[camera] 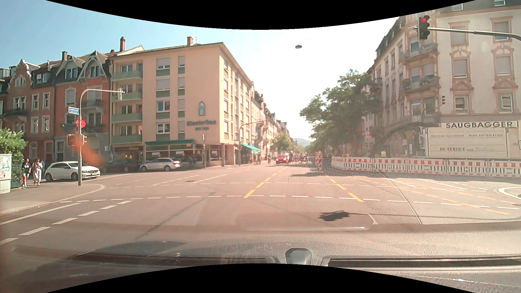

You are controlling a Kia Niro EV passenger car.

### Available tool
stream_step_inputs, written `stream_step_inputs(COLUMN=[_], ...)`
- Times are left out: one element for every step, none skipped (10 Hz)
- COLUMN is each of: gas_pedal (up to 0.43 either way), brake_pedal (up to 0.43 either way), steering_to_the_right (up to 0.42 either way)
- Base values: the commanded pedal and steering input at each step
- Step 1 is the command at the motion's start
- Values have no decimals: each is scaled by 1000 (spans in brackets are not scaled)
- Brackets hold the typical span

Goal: Follow the waypoints while adhering to traffic rules and regulations

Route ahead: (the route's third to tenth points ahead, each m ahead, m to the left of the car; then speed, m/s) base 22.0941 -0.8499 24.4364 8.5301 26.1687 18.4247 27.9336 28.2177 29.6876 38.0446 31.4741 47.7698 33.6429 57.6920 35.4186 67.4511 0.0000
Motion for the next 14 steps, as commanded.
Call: stream_step_inputs(gas_pedal=[0, 0, 0, 0, 0, 0, 0, 0, 0, 0, 0, 0, 0, 0], brake_pedal=[244, 238, 238, 244, 238, 238, 238, 238, 238, 244, 244, 244, 201, 0], steering_to_the_right=[16, 16, 16, 16, 16, 16, 16, 16, 16, 16, 16, 16, 16, 16])
